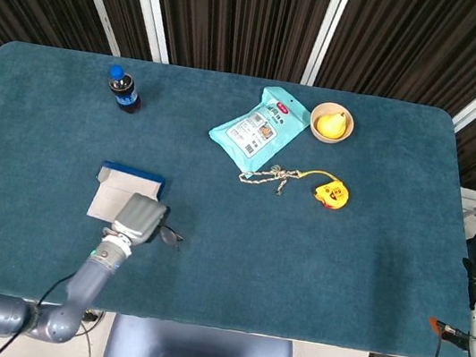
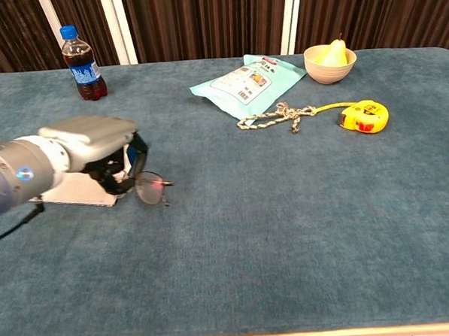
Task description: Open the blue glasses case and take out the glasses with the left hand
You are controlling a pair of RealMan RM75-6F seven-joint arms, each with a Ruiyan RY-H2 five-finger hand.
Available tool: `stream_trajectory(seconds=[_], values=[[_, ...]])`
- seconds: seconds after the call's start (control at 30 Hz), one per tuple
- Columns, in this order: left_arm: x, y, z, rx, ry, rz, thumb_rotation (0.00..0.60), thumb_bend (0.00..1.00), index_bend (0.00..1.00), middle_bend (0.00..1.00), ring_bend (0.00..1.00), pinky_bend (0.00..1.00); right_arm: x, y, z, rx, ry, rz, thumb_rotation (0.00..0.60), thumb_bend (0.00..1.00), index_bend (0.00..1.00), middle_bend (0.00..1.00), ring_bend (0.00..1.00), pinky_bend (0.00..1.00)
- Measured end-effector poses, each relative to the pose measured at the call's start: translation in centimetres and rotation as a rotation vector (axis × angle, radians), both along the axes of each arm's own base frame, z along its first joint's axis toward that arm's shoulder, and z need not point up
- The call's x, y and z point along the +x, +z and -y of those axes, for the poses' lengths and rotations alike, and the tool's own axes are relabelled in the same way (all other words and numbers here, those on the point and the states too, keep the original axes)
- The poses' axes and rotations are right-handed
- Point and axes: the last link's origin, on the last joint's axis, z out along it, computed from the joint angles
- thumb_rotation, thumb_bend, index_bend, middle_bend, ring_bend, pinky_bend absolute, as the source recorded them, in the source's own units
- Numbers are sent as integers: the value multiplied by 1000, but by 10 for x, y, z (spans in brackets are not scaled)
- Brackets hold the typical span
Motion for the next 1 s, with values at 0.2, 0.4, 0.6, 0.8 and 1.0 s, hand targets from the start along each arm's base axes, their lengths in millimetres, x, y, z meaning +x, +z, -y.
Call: stream_trajectory(seconds=[0.2,0.4,0.6,0.8,1.0], values=[[27,-22,3,-9,-30,19,600,405,518,1000,949,1000,0,0,0,0,0,1,600,188,0,0,0,209],[43,-35,1,7,-33,29,600,233,370,1000,945,1000,-1,1,0,-2,-2,1,600,188,0,0,0,209],[41,-25,0,25,-36,43,600,215,326,999,922,996,-1,2,-1,-3,-1,0,600,188,0,0,0,209],[31,4,3,60,-36,100,600,215,201,690,631,755,-1,1,-1,-2,2,-3,600,188,0,0,0,209],[-10,54,19,125,-46,131,600,202,5,99,109,268,0,1,-1,2,10,-15,600,187,0,0,0,209]])
